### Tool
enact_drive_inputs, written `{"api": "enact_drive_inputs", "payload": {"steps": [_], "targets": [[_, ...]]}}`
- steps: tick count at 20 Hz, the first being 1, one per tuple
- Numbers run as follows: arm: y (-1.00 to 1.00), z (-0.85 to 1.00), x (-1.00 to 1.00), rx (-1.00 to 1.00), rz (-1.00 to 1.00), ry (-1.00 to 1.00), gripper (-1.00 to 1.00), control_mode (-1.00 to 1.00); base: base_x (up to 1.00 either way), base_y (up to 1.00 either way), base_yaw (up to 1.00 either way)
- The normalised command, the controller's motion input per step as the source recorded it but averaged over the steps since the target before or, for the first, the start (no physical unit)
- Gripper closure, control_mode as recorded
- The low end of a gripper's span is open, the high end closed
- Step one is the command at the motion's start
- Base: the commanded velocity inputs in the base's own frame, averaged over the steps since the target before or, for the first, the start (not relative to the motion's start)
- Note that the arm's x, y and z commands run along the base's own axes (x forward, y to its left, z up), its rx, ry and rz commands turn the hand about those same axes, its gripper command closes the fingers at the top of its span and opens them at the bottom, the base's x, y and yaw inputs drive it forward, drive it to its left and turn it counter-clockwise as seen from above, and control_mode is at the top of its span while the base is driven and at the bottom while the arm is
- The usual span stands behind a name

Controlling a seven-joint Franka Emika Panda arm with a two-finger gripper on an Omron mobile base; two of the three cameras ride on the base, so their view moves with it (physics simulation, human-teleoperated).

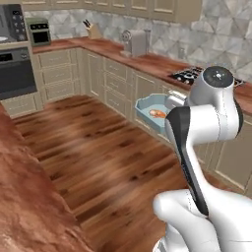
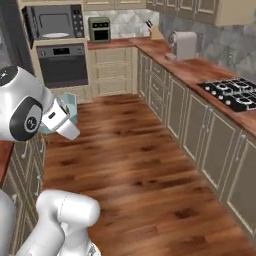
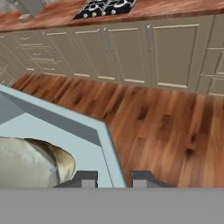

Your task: Place the tupperware containing the shrimp and garlic meal in the microwave. Close the microwave door and press the start button to reheat the meal.

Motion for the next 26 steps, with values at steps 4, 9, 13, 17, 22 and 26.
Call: {"api": "enact_drive_inputs", "payload": {"steps": [4,9,13,17,22,26], "targets": [[0.0,0.0,0.0,0.0,0.0,0.0,1.0,1.0,1.0,-0.16,0.61],[0.0,0.0,0.0,0.0,0.0,0.0,1.0,1.0,1.0,-0.26,0.57],[0.0,0.0,0.0,0.0,0.0,0.0,1.0,1.0,1.0,-0.55,0.47],[0.0,0.0,0.0,0.0,0.0,0.0,1.0,1.0,1.0,-0.77,0.29],[0.0,0.0,0.0,0.0,0.0,0.0,1.0,1.0,1.0,-0.65,0.18],[0.0,0.0,0.0,0.0,0.0,0.0,1.0,1.0,1.0,-0.53,0.18]]}}
